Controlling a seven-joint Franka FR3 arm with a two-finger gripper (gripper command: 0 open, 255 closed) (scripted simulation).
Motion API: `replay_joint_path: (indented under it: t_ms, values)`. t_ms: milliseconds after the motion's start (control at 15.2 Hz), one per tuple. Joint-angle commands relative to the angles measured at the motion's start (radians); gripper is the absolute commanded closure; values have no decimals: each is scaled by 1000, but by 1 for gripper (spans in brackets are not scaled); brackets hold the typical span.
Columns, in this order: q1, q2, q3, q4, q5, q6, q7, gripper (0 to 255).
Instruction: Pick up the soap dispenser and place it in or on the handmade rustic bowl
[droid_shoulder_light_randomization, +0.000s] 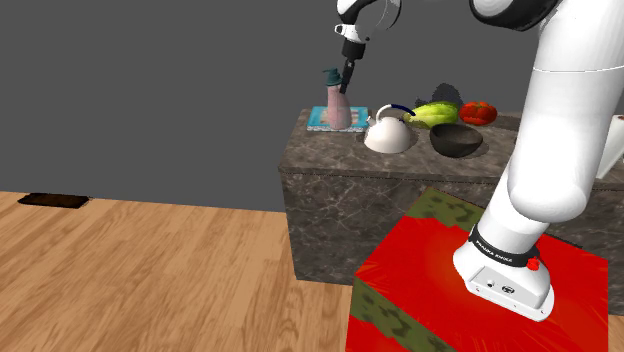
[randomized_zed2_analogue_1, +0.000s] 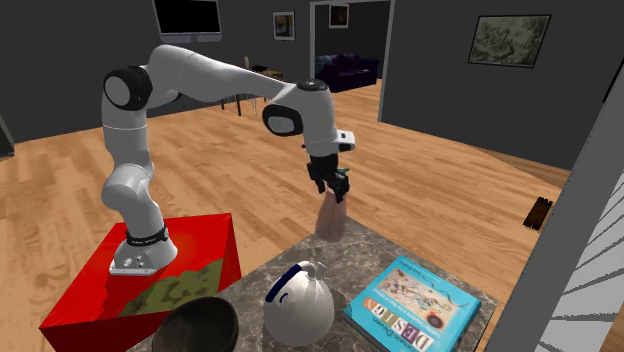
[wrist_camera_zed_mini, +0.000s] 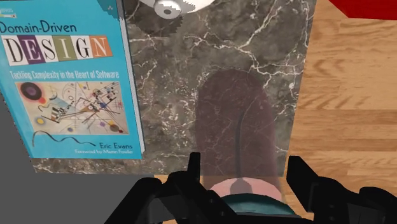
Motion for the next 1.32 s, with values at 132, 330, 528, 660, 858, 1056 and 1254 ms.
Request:
replay_joint_path:
  t_ms: [132,330,528,660,858,1056,1254]
  values:
    - [0,-9,-3,42,-11,-48,15,255]
    - [-1,-13,-4,77,-17,-86,24,255]
    - [-3,-15,-6,115,-21,-125,33,255]
    - [-8,-42,-13,91,-31,-127,22,255]
    - [-22,-118,-35,12,-62,-123,-14,255]
    - [-42,-188,-57,-54,-93,-125,-51,255]
    - [-65,-252,-80,-107,-124,-134,-89,255]
